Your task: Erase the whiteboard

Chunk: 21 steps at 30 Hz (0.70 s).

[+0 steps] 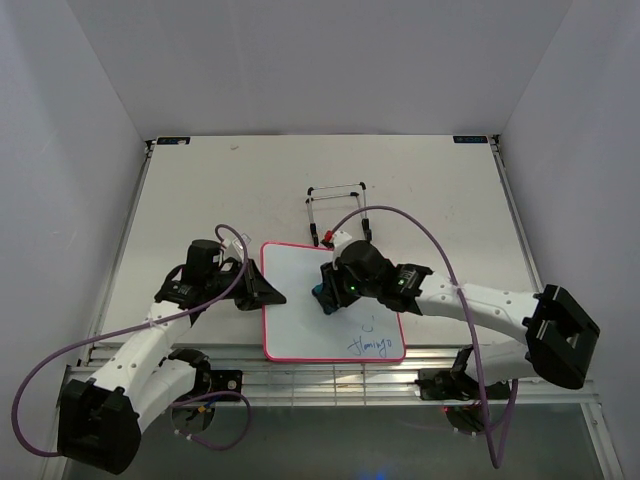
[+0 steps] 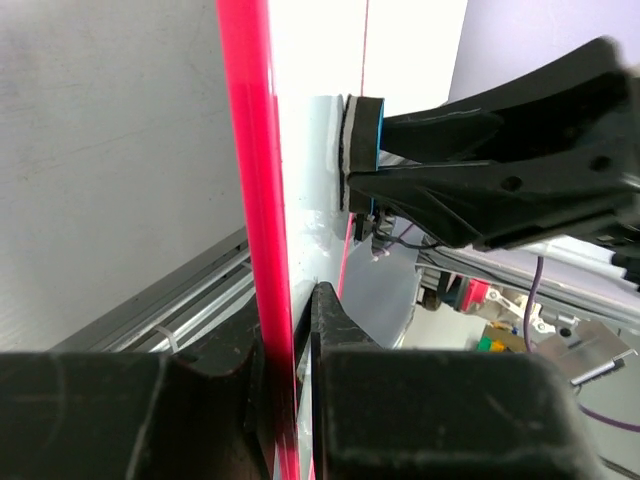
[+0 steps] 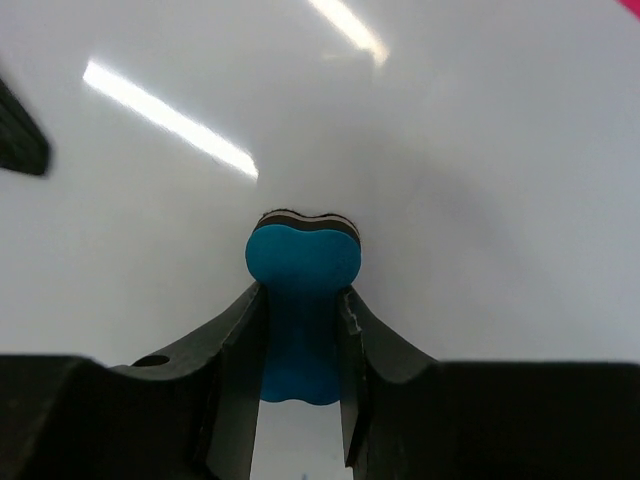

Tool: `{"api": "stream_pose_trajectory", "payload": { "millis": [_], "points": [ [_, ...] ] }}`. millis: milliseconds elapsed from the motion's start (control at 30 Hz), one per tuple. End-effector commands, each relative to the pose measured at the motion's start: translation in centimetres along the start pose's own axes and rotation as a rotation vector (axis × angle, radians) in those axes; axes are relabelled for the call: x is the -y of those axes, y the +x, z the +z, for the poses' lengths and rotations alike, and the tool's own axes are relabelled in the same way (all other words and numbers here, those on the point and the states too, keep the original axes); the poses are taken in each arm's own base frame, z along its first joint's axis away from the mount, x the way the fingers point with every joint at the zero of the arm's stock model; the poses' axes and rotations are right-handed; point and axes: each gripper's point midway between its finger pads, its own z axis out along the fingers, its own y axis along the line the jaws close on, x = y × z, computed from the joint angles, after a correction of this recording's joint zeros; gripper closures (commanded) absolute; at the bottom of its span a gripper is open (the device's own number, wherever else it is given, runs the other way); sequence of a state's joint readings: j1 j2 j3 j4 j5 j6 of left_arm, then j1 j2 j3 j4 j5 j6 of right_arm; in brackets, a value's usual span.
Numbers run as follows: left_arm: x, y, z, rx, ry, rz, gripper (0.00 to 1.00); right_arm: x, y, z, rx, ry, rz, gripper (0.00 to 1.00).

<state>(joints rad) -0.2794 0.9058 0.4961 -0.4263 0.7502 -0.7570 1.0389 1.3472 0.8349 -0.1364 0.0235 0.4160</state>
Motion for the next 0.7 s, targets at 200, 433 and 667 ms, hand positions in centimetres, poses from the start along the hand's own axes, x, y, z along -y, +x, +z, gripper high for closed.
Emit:
{"api": "stream_pose_trajectory", "payload": {
  "millis": [200, 433, 667],
  "points": [
    [-3.4, -8.6, -2.5, 0.421, -0.29, 0.179, 1.0, 8.7, 14.5, -5.9, -0.309, 0.229, 0.268, 0.92],
    [-3.9, -9.0, -2.7, 0.429, -0.307, 0.157, 1.0, 9.2, 14.9, -6.5, -0.311, 0.258, 0.295, 0.92],
    [-3.9, -9.0, -2.6, 0.422, -0.294, 0.156, 1.0, 1.1, 9.1, -4.4, -0.186, -0.024, 0.112, 0.92]
  ]
}}
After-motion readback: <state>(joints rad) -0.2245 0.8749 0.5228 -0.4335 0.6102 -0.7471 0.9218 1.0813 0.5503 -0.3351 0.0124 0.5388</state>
